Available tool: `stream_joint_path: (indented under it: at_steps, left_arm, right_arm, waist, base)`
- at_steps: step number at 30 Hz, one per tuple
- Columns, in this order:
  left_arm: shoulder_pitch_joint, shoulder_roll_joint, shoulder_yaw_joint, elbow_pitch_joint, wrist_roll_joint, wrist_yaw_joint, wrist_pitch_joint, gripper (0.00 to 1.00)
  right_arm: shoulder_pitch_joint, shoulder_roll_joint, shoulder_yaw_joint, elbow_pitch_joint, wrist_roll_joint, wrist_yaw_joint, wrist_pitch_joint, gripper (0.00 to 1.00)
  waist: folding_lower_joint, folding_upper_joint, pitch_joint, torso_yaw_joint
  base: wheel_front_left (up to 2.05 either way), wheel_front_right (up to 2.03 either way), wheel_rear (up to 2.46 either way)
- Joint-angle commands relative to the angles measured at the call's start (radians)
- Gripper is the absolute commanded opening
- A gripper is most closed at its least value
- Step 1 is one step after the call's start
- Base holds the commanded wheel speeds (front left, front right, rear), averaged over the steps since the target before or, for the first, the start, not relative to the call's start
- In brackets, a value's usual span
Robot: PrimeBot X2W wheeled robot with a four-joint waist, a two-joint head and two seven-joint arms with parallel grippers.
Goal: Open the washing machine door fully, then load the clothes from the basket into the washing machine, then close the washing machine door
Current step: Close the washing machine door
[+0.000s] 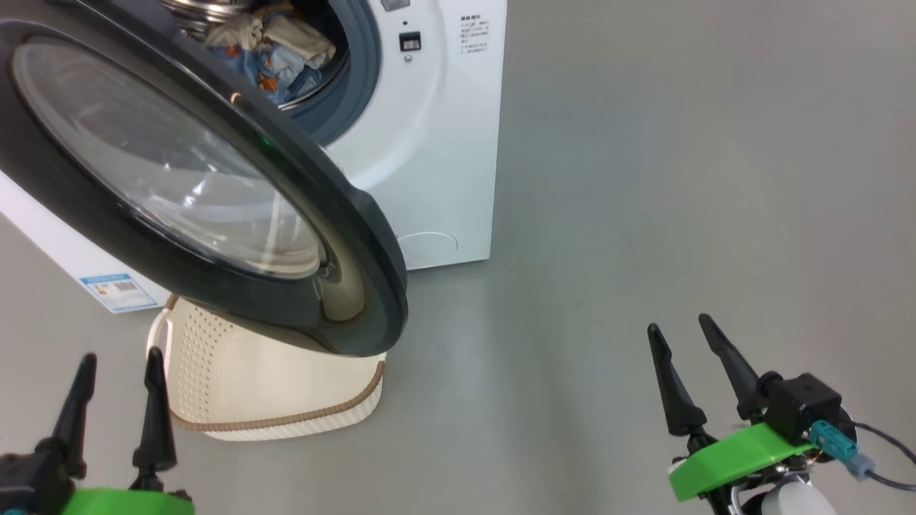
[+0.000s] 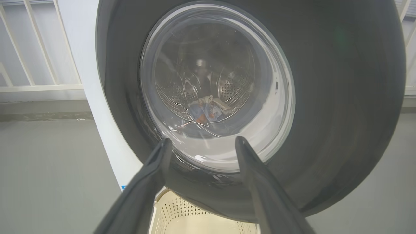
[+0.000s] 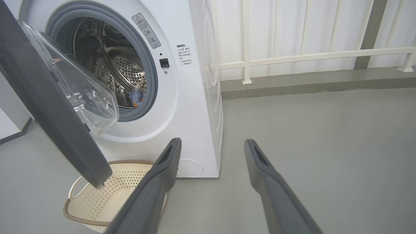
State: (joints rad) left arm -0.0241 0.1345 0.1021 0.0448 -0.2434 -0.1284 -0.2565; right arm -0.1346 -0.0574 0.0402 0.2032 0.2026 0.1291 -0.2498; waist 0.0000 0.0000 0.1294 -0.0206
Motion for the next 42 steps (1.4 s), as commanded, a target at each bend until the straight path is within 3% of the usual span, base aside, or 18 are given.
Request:
stream_joint_path:
  at_steps: [1, 15, 42]
  left_arm:
    - [0.005, 0.013, 0.042, -0.019, 0.02, -0.002, -0.005, 1.0]
    - [0.092, -0.027, 0.043, -0.01, 0.067, -0.002, -0.005, 1.0]
    - [0.078, -0.073, 0.081, -0.007, 0.098, -0.002, -0.005, 1.0]
  right_arm:
    - [0.012, 0.001, 0.026, -0.031, -0.008, 0.002, -0.012, 1.0]
    - [0.038, -0.005, 0.025, -0.044, -0.011, 0.002, -0.012, 1.0]
    - [0.035, -0.004, 0.014, -0.042, -0.014, 0.002, -0.012, 1.0]
  waist:
    - [0.0, 0.0, -0.013, -0.002]
    - [0.0, 0.0, -0.056, -0.004]
    - [0.0, 0.0, -0.043, 0.009]
  base:
    - [0.0, 0.0, 0.0]
    - [0.0, 0.0, 0.0]
    - [0.0, 0.0, 0.0]
